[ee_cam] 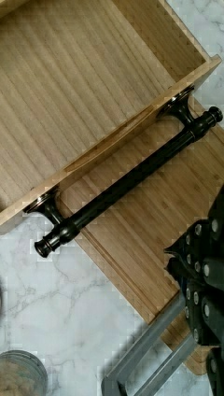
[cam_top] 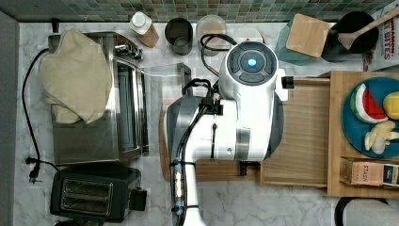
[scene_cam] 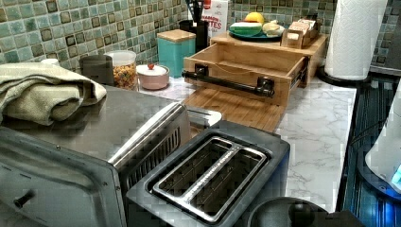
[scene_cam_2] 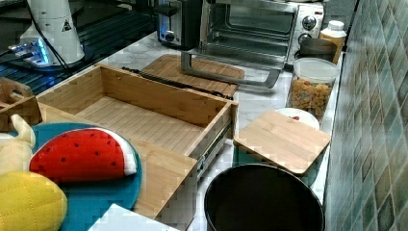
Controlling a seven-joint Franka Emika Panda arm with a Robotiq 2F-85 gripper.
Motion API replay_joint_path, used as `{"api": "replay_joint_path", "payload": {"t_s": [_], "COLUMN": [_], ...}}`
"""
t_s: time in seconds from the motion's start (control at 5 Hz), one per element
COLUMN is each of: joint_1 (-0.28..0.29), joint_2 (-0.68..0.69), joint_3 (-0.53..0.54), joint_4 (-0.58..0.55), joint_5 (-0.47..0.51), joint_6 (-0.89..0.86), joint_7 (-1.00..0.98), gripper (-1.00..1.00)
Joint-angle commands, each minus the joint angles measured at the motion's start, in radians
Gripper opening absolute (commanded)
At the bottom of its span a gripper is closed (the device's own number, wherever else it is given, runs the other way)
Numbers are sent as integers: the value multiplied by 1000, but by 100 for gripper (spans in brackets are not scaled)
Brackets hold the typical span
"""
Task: Close the drawer.
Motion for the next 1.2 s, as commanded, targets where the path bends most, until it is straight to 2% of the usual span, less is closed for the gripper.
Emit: {"api": "replay_joint_path", "payload": {"t_s": [0.2, 0.4, 0.6, 1.2], "joint_1": [-1, -14, -28, -13], "joint_2": [8, -11, -46, -36], "joint_3": [0, -3, -4, -5], "joint_4": [-1, -82, -215, -384], "joint_5": [-4, 33, 62, 41], "joint_6": [0, 78, 232, 436], "joint_7": [0, -135, -334, -436], "gripper": [-100, -100, -100, -100]}}
